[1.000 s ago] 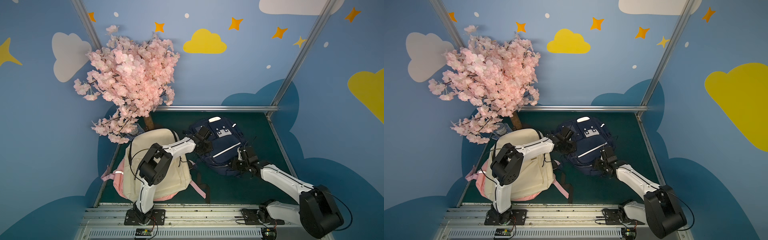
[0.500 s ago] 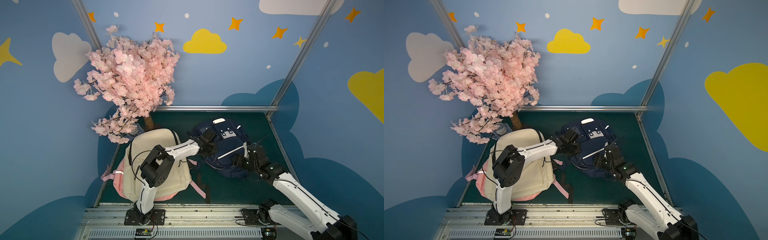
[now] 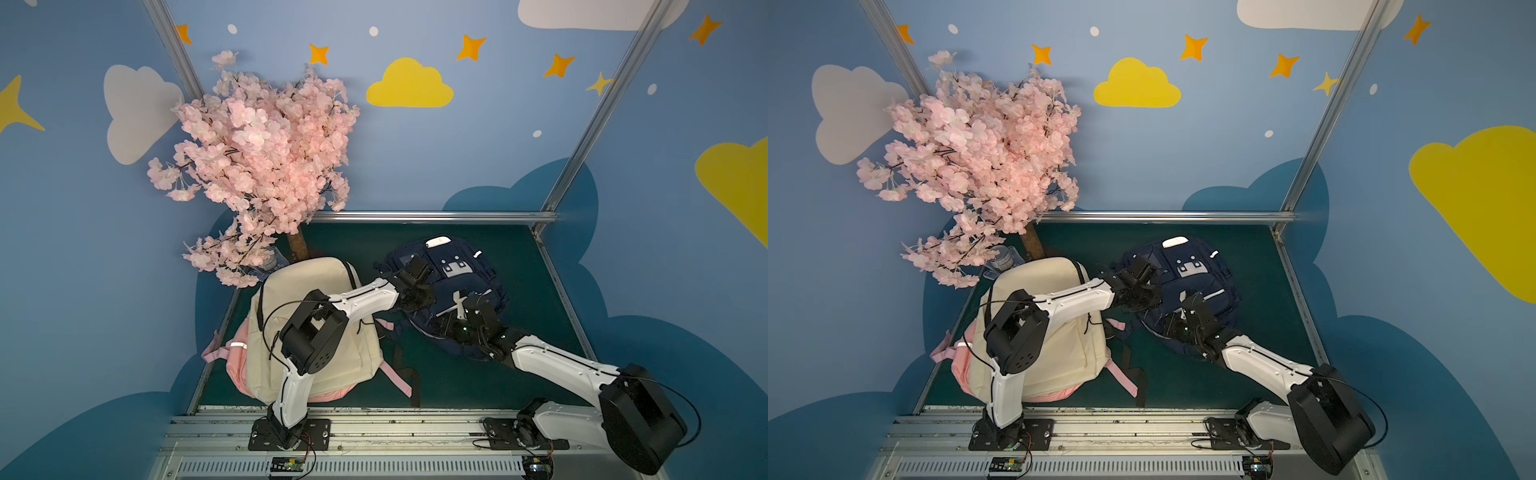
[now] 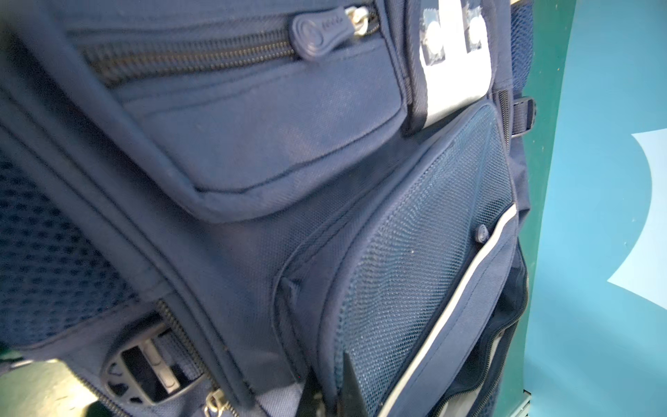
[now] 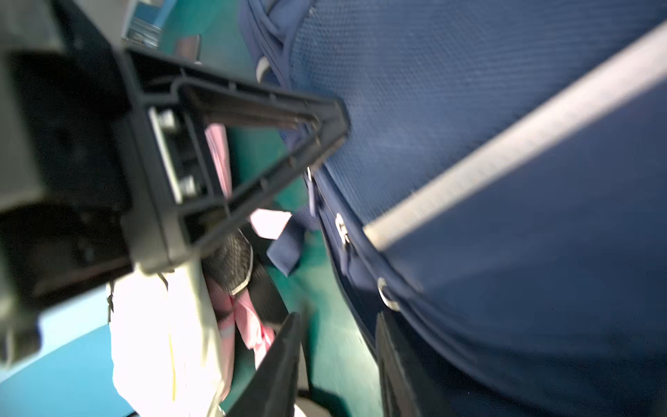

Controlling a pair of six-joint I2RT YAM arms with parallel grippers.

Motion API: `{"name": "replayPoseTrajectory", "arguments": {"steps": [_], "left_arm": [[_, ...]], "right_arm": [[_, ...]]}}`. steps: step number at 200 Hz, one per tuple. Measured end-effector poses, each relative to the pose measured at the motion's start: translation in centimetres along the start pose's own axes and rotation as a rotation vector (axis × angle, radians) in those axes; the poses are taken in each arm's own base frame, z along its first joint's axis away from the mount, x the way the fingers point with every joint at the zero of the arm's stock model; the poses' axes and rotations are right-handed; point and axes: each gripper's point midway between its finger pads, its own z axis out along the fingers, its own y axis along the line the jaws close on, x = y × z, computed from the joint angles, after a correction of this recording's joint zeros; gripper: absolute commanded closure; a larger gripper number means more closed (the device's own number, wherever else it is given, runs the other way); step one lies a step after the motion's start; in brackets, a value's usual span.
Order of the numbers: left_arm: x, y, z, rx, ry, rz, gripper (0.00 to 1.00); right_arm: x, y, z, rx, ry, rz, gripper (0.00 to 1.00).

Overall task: Zip up the backpack
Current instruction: Zip the zipper on the backpack.

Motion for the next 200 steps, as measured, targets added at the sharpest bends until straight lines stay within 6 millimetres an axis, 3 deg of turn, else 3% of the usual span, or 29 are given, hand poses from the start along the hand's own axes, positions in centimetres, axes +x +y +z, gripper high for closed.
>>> {"name": "replayPoseTrajectory", "arguments": {"steps": [57,90,153,182,200], "left_arm": [[0.0,-0.5,-0.4,0.036,-0.01,-0.031,0.97],[0.2,-0.7,-0.2,0.052,-0.025,-0.037,0.97],[-0.4,-0.6,-0.8,0.093,-0.102,-0.067,0.98],[-1.1,-0.5,-1.5,0.101,-0.138,-0.092,0.97],[-1.3,-0.6,-1.6,0.109,-0.145,-0.106,0.98]], "right_arm": [[0.3,-1.0,2.3,0.06,-0.025,-0.045,0.67],[-0.1,-1.5,2.5,0.1,-0.065,-0.05,0.64],[-1.2,-1.5,3.4,0.176,-0.124,-0.059,0.67],[-2.3,-1.2,3.9,0.21,-0.158,-0.049,0.77],[-3.0,-1.5,3.9,0.238,-0.189,-0.047,0.94]]}}
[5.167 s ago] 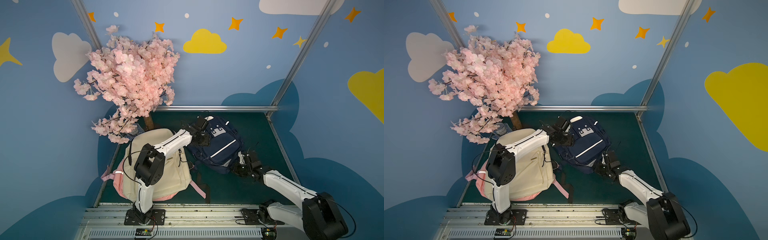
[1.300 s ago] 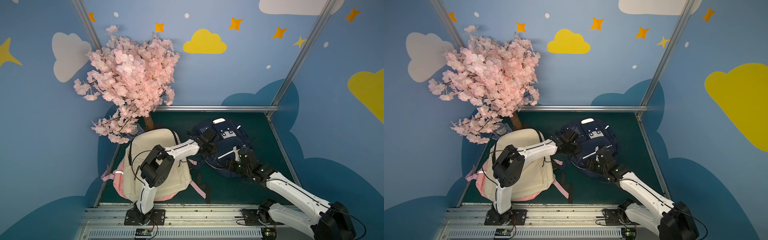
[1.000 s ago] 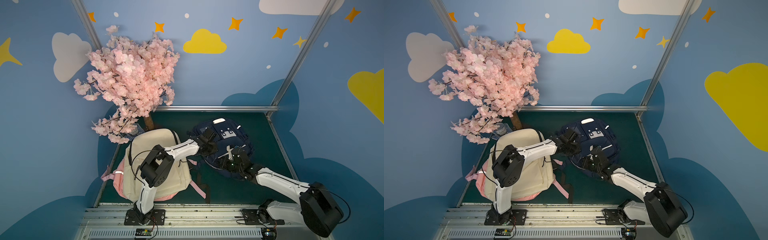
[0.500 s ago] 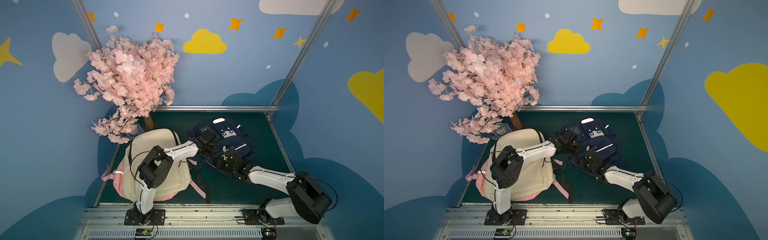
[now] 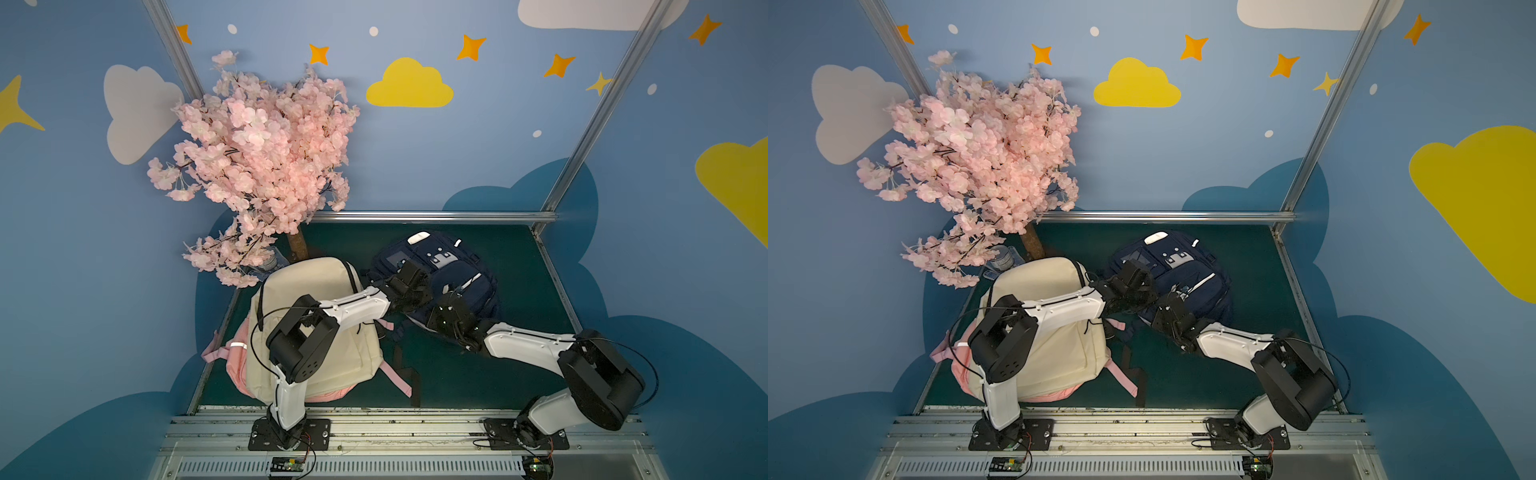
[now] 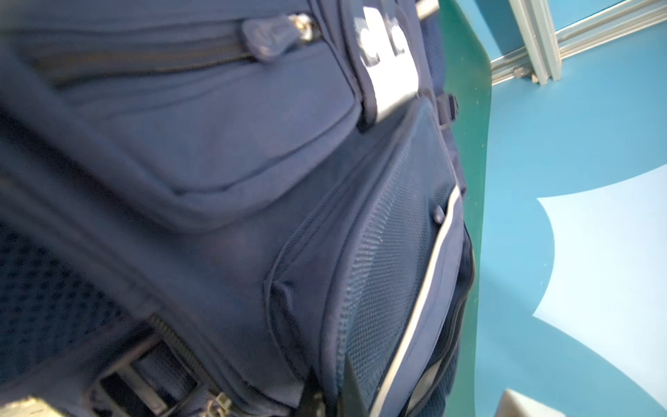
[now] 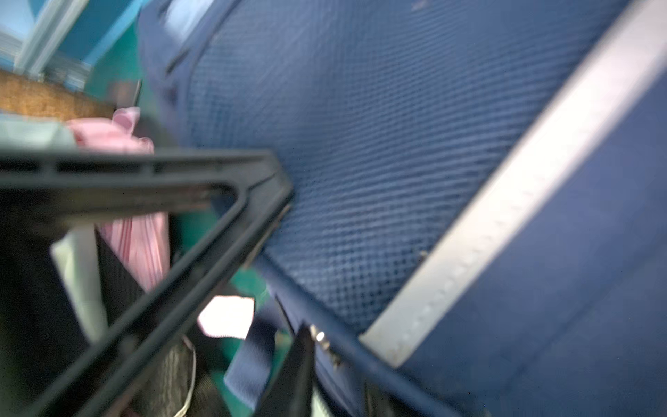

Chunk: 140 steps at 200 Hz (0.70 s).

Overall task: Zip up the backpack
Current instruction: Zip the zipper on the backpack.

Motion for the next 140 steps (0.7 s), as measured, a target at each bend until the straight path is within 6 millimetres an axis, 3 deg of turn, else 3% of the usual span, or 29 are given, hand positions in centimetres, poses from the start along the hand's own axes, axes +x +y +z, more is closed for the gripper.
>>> {"name": "replayPoseTrajectory", "arguments": {"steps": [10,42,88,140], "left_arm": [[0.1,-0.2,0.0,0.006,0.003,-0.003,0.98],[0.2,-0.4,0.0,0.017,0.008,-0.001,0.97],[-0.2,-1.1,-0.5,0.029,0.041,0.035,0.97],[0.8,0.0,-0.6,0.0,0.103,0.076,0.97]], "right_arm": [[-0.2,0.0,0.0,0.003,-0.008,0.0,1.0],[-0.4,-0.1,-0.5,0.025,-0.032,-0.035,1.0],[-1.2,0.0,-3.3,0.022,-0.043,-0.065,1.0],[1.3,-3.4,-5.4,0.091,0.048,-0.041,1.0]]}}
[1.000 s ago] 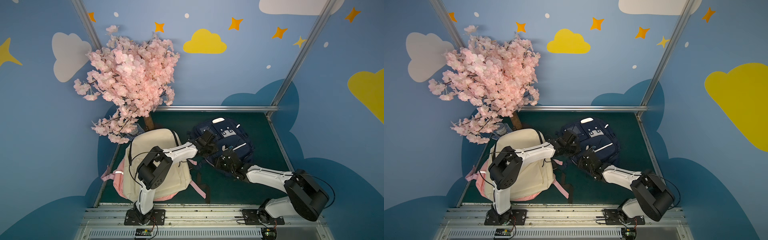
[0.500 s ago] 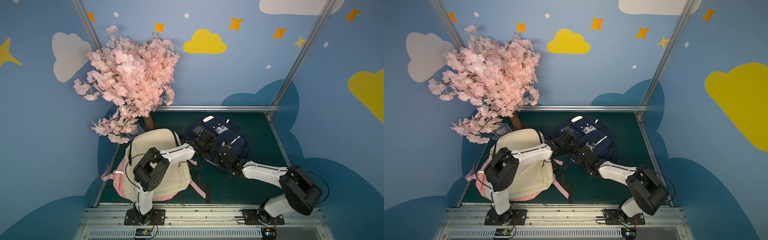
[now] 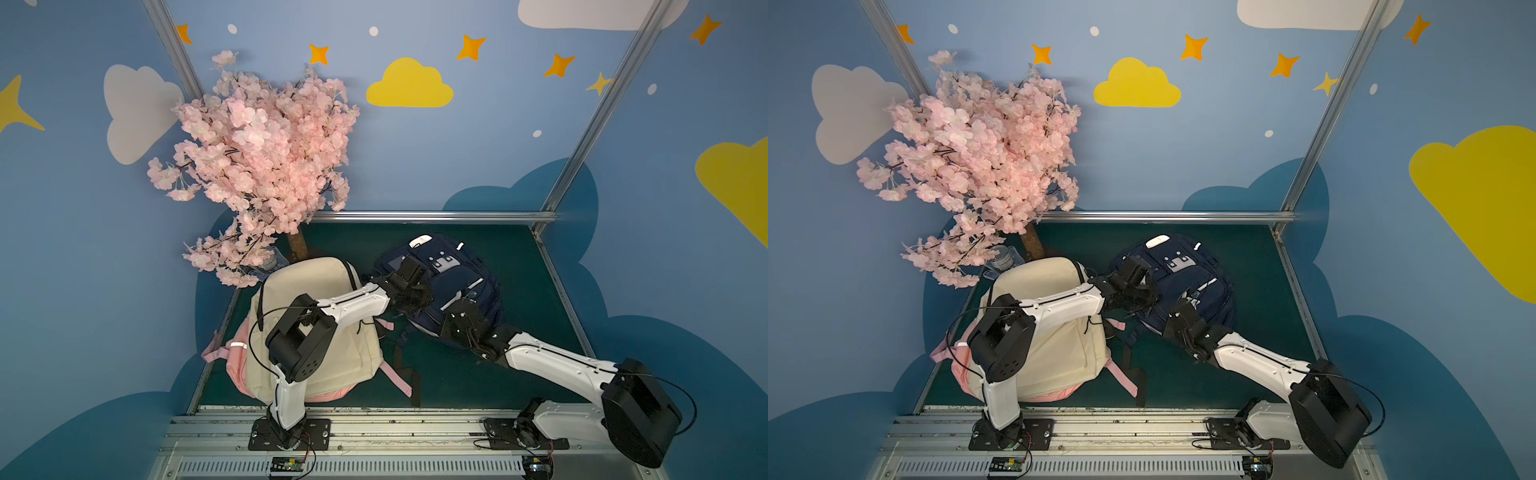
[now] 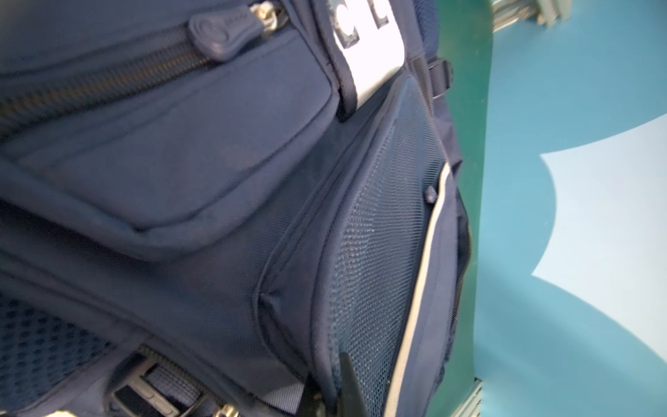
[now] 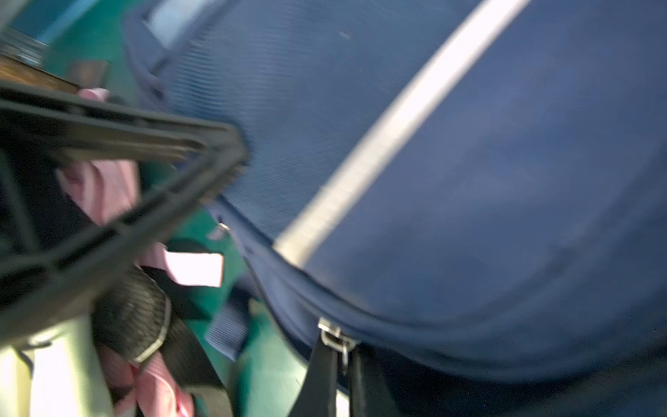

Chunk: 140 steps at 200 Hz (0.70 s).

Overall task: Zip up the backpack
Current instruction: Zip the zipper on the backpack.

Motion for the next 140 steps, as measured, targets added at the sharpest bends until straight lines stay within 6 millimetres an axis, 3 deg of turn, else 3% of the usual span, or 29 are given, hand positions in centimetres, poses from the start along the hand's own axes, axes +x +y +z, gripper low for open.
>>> {"name": "replayPoseTrajectory", "arguments": {"steps": [64,106,119,140], "left_arm": [[0.9,-1.9,0.4,0.035,0.097,0.072,0.98],[0.0,-2.2,1.5,0.02,0.134,0.099,0.97],[-0.5,-2.0,1.7,0.014,0.143,0.099,0.92],[-1.5,-0.9,1.8,-0.009,0.132,0.1,0.71]], "right_arm": [[-0.1,-2.7,-2.8,-0.034,-0.076,0.017,1.0],[0.1,-1.5,-2.7,-0.113,-0.072,0.01,1.0],[0.5,-0.8,-2.2,-0.129,-0.056,-0.004,1.0],[1.1,0.7,-1.2,-0.142,-0.007,-0.034,1.0]]}}
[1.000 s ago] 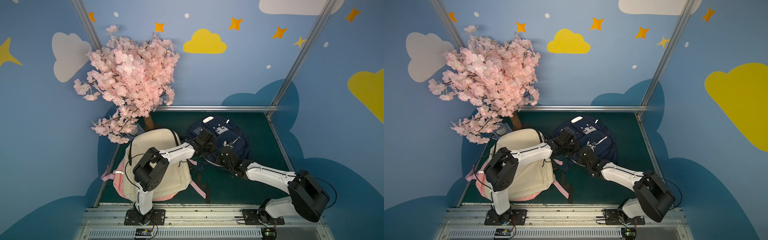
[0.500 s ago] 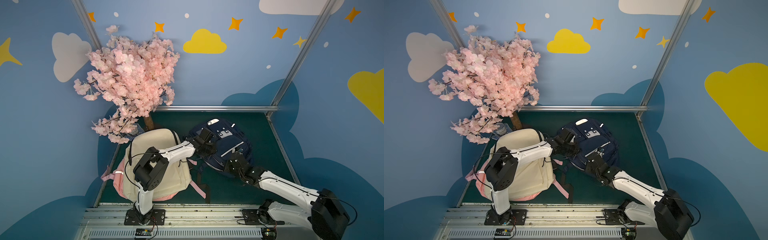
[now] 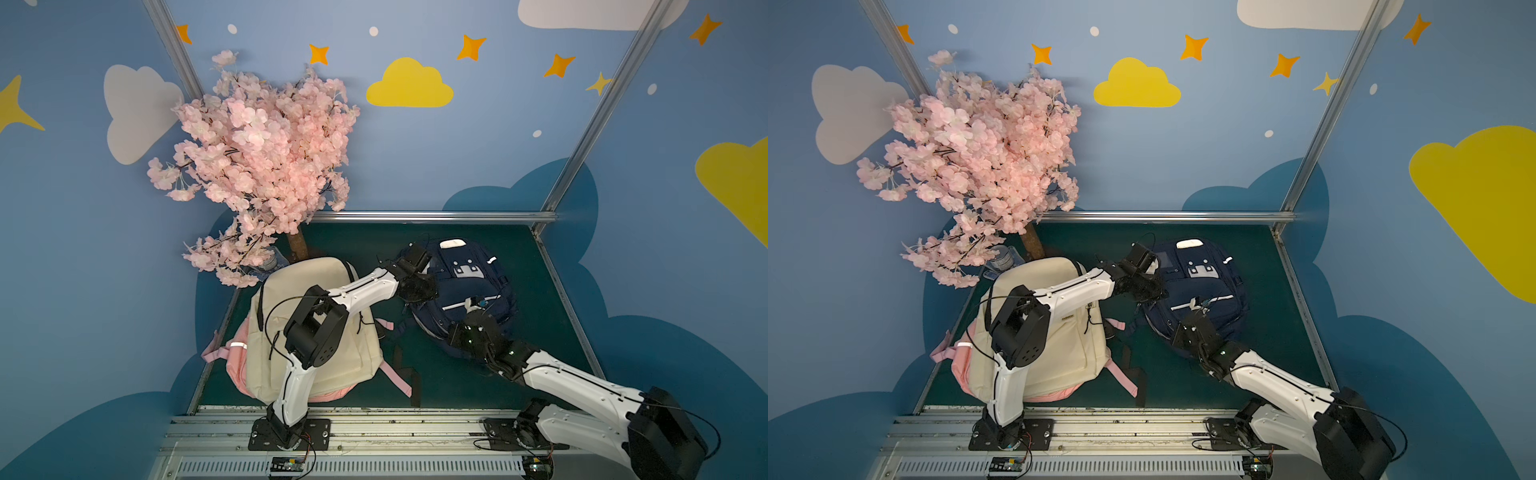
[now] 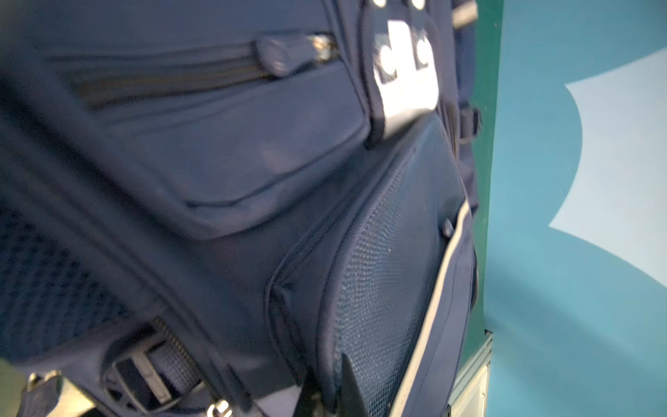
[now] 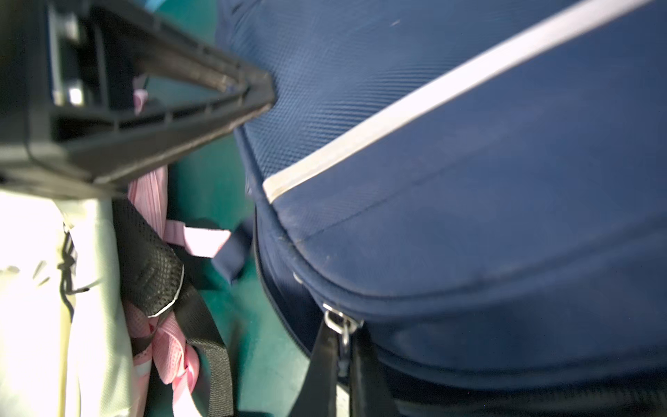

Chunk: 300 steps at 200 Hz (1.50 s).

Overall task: Zip up the backpack
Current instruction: Zip the zipper on the backpack.

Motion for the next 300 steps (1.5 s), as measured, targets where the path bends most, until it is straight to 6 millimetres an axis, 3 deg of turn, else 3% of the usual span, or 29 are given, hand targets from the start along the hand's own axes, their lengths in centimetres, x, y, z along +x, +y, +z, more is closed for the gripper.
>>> {"name": "replayPoseTrajectory", "arguments": {"steps": [13,28,54,83,119,155,217,255,280,300], "left_arm": [[-0.6,1.1,-0.1,-0.009,-0.028,-0.014,0.55],[0.0,3.0,-0.6,-0.02,-0.04,-0.045,0.42],[2.9,5.4,-1.7,-0.019,-0.022,-0.112,0.37],[4.4,4.4,-1.7,0.048,-0.008,-0.124,0.5],[4.9,2.7,-1.4,0.121,0.001,-0.126,0.73],[5.2,3.1,-0.8,0.124,0.028,-0.169,0.97],[4.7,2.7,-1.7,0.126,0.03,-0.136,0.98],[4.9,3.5,-2.0,0.099,0.039,-0.119,0.98],[5.0,3.7,-2.1,0.088,0.044,-0.109,0.98],[4.9,3.4,-2.3,0.09,0.04,-0.105,0.88]], "right_arm": [[0.4,1.1,0.8,-0.014,0.044,-0.013,1.0],[0.7,2.1,1.6,-0.032,0.079,-0.023,1.0],[1.0,3.3,2.7,-0.057,0.117,-0.037,1.0],[1.7,3.7,3.6,-0.07,0.148,-0.049,1.0],[2.1,4.0,3.8,-0.076,0.154,-0.059,1.0],[2.1,3.9,3.8,-0.064,0.149,-0.066,1.0],[0.9,2.1,1.6,0.024,0.127,-0.039,1.0],[1.0,-0.4,0.3,0.071,0.085,-0.029,1.0],[0.4,-1.1,-0.6,0.075,0.048,-0.038,1.0],[0.0,-0.8,-0.9,0.055,0.035,-0.064,1.0]]}}
